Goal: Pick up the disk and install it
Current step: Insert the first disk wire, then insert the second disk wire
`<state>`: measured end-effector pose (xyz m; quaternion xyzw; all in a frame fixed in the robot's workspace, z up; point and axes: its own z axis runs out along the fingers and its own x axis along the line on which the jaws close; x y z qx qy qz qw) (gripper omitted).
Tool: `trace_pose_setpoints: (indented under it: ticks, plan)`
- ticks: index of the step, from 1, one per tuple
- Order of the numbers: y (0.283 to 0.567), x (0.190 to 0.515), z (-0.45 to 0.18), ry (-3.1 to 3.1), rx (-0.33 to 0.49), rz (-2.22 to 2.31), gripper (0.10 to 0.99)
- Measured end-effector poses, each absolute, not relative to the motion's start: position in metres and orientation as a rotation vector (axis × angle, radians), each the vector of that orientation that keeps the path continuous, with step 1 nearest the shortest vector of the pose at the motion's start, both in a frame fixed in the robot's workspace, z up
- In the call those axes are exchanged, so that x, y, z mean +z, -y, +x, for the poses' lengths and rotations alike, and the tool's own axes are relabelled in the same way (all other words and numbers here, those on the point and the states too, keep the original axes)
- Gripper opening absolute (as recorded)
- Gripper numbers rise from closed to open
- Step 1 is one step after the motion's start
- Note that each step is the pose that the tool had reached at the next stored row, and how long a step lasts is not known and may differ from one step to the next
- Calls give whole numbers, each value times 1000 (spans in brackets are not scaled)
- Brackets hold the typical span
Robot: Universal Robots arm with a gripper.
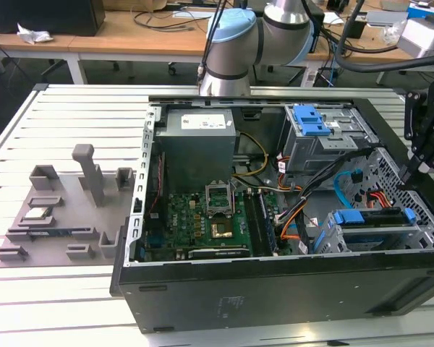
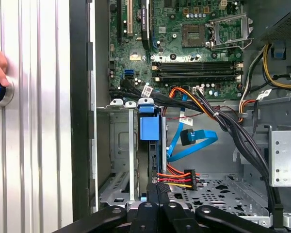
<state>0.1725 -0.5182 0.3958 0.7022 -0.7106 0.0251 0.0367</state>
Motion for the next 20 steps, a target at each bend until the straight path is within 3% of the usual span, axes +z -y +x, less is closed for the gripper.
trace_pose_setpoints:
  ticks: [14,15,16,17,18,20]
  plan:
    - [518,397,173,2182,77,2156,114]
    - [518,397,173,2182,77,2156,235]
    - [518,397,173,2182,77,2156,294]
    - [518,397,173,2182,77,2156,294]
    - [518,397,173,2182,77,2156,361]
    - [518,397,172,2182,78,2156,361]
